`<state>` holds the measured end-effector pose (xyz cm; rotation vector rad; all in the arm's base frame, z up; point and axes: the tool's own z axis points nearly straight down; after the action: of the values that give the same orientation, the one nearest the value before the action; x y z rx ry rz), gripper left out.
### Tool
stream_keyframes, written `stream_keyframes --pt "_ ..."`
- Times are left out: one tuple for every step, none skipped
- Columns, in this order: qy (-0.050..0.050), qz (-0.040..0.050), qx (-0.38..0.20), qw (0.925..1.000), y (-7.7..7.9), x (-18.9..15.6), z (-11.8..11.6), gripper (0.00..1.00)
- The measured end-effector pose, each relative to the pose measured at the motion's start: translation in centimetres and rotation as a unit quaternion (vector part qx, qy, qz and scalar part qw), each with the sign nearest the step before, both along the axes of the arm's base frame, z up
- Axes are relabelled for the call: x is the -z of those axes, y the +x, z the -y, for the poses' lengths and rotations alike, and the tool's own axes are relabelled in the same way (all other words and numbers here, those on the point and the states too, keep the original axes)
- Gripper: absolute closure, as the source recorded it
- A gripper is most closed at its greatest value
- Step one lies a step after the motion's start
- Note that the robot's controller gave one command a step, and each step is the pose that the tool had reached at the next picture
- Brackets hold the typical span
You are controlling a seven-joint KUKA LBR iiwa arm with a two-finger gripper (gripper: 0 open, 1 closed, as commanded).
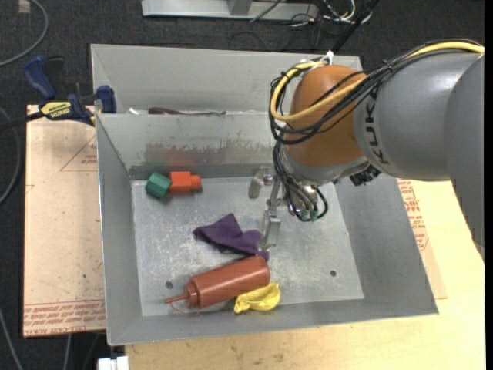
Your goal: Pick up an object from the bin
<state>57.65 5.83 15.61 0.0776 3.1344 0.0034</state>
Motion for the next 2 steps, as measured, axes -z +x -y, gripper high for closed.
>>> stream_keyframes --pt "0.001 0.0024 0.005 1.0 0.0 6.6 -1.6 0.0" --pt "0.001 0.0023 0.056 0.9984 -0.2 8.5 -3.1 1.0"
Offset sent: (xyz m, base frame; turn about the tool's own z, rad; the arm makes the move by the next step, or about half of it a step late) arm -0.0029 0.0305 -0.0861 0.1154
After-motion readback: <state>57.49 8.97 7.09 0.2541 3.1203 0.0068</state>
